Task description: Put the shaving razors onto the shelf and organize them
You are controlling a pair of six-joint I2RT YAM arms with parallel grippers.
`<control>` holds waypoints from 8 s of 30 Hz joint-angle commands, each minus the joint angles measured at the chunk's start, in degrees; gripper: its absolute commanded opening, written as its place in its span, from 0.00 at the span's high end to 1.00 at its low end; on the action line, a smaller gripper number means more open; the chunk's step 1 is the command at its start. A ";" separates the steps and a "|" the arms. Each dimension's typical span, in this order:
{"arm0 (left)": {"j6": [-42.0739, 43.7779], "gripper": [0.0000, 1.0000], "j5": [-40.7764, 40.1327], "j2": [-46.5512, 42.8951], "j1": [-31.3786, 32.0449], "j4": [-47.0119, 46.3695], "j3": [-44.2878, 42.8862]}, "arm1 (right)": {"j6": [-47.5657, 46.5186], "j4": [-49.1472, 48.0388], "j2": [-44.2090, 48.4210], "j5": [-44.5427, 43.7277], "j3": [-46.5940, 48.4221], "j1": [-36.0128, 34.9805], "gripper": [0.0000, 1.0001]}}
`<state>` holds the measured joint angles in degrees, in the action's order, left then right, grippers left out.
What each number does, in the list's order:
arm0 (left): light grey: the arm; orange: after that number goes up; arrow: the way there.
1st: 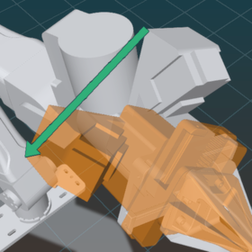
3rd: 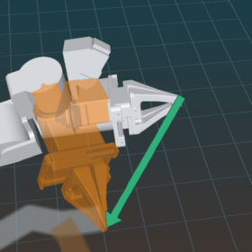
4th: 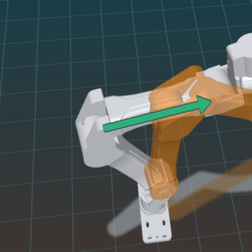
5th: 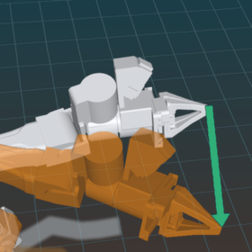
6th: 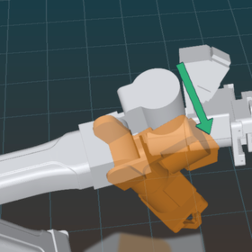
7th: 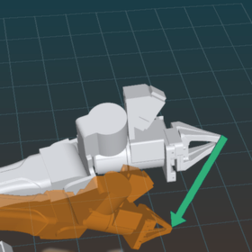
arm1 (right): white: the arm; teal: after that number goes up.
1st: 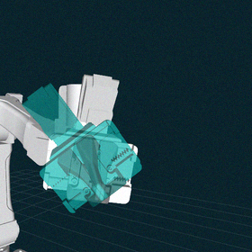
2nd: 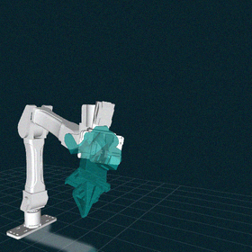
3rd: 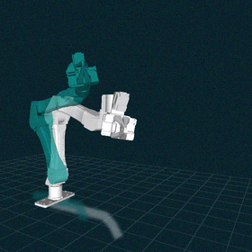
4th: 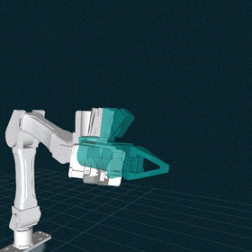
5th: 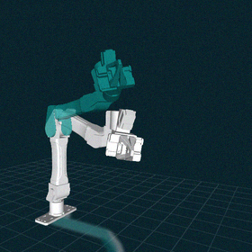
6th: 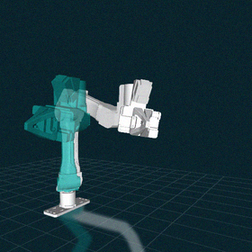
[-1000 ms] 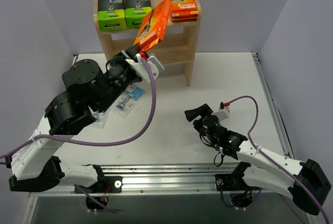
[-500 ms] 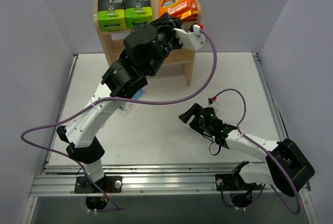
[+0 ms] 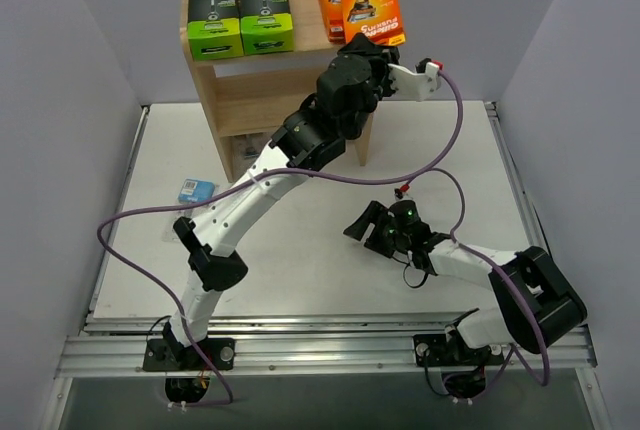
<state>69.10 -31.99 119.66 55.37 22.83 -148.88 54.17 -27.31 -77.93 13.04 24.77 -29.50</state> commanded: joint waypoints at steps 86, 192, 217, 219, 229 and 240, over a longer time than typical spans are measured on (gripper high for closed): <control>-8.98 0.06 4.65 -5.22 -1.85 1.69 -1.06 | -1.61 -8.02 -8.47 9.90 -0.34 6.29 0.30; -62.07 0.06 16.43 -76.15 -17.14 -17.64 96.58 | -96.46 23.87 -1.61 -19.91 75.50 -9.02 0.67; -60.66 0.06 18.28 -76.41 -14.07 -18.08 97.02 | -91.44 39.97 -14.53 -1.08 94.85 -0.56 0.57; -60.66 0.06 18.54 -76.33 -14.07 -18.00 97.02 | -91.35 39.44 -14.79 -1.26 94.84 -0.56 0.56; -60.40 0.06 18.98 -76.50 -13.80 -17.91 97.02 | -91.26 35.84 -15.14 -3.19 93.35 -0.56 0.59; -59.87 0.06 19.59 -76.41 -13.71 -17.82 97.11 | -90.82 31.71 -16.11 -5.92 92.56 -0.56 0.68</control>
<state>8.40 -13.26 43.90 41.39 7.90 -51.51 -37.34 8.80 -93.47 8.67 117.21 -30.35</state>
